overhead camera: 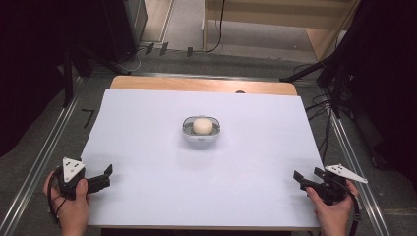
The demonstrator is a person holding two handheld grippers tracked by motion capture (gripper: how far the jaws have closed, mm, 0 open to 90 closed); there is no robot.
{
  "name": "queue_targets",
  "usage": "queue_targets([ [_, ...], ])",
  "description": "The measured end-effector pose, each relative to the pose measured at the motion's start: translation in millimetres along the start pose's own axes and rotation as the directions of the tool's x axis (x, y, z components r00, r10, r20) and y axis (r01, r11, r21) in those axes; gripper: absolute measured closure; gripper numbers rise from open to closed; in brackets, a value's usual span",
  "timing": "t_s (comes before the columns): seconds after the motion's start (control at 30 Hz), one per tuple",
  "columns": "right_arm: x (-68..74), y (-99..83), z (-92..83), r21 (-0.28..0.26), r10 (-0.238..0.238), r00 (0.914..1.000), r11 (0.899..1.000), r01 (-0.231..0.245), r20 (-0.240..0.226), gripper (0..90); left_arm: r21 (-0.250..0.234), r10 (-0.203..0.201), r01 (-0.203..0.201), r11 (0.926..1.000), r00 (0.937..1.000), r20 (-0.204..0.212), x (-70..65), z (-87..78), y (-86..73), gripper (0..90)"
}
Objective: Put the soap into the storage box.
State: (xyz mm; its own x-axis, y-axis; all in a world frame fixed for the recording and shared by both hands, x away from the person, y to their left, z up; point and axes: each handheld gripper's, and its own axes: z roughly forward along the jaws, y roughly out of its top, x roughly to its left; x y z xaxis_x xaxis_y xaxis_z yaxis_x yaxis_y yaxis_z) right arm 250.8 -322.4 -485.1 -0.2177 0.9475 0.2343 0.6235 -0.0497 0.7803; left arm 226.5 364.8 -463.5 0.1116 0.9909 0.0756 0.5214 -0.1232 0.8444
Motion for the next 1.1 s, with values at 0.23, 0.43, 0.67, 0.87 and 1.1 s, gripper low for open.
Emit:
queue_targets([
  [0.23,-8.3,-4.6,-8.6,-0.006,-0.002,0.9998,1.000,0.002,0.019,13.0,0.000,0.000,0.000,1.0000,1.0000,0.001,0.0,-0.1,0.0,0.0],
  [0.43,-16.4,-8.0,-15.2,-0.008,-0.006,0.9991,1.000,0.007,0.043,13.0,-0.001,0.000,0.000,1.0000,1.0000,-0.006,0.0,-0.4,-0.1,0.0],
  [0.67,-27.3,-11.1,-23.6,-0.022,0.000,0.9978,1.000,0.002,0.066,12.9,-0.008,-0.007,0.007,0.9999,0.9999,-0.012,0.4,-0.4,-0.3,0.0],
  [0.87,-38.8,-14.4,-31.0,-0.033,0.006,0.9953,0.999,-0.003,0.097,12.8,-0.007,-0.010,0.010,0.9999,0.9999,-0.014,0.5,-0.3,-0.3,0.0],
  [1.1,-44.8,-17.2,-34.1,-0.047,0.015,0.9950,0.999,-0.011,0.099,12.8,-0.002,-0.016,0.016,0.9999,0.9998,-0.012,1.1,-0.1,0.0,0.0],
])
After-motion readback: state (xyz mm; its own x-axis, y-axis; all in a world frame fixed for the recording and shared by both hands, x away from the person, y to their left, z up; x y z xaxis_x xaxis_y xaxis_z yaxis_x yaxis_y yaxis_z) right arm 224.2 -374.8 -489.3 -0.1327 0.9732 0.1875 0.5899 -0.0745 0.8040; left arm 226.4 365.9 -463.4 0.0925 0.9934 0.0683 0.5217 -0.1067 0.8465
